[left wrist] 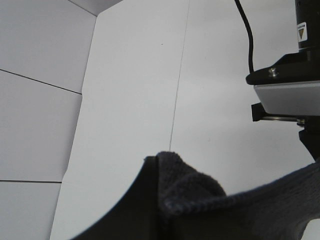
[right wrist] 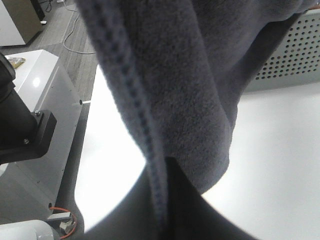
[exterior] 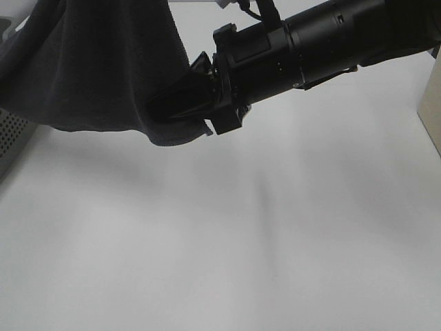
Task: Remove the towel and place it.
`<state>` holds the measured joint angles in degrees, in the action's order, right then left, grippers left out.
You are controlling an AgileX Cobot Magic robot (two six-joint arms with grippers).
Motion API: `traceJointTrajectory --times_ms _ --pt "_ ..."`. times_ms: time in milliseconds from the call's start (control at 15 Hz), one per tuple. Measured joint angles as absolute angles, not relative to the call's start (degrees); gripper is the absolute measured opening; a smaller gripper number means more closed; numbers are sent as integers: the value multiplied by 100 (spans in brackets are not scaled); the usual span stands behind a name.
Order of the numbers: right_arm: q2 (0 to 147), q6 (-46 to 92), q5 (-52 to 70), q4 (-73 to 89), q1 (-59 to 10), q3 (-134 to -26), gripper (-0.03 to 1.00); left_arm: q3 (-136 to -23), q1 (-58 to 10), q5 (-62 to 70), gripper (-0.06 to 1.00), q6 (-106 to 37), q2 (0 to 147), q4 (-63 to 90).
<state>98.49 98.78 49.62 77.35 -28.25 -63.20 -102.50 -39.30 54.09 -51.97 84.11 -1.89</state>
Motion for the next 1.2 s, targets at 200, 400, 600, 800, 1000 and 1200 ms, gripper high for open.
traceJointTrajectory --times_ms 200,400,600,800,1000,1200 --pt "9660 8428 4383 7517 -2825 -6383 1 -10250 -3930 5403 0 -5191 8411 -206" --pt "9236 6320 4257 5970 -2825 -6956 1 -10250 -3930 5202 0 -5174 8411 -218" --pt "9150 3570 4790 3730 -2825 -8056 1 -10250 -3930 4721 0 -4973 8411 -344" --pt "9150 1891 5460 1690 -2825 -9356 1 -10250 -3930 4240 0 -4847 8411 -596" --pt "9144 1415 5655 584 -2825 -10342 1 -10250 -3930 3804 0 -4796 8411 -837" --pt "9144 1220 5638 -195 -2825 -10978 1 -10250 -3816 3358 0 -4578 8434 -1071"
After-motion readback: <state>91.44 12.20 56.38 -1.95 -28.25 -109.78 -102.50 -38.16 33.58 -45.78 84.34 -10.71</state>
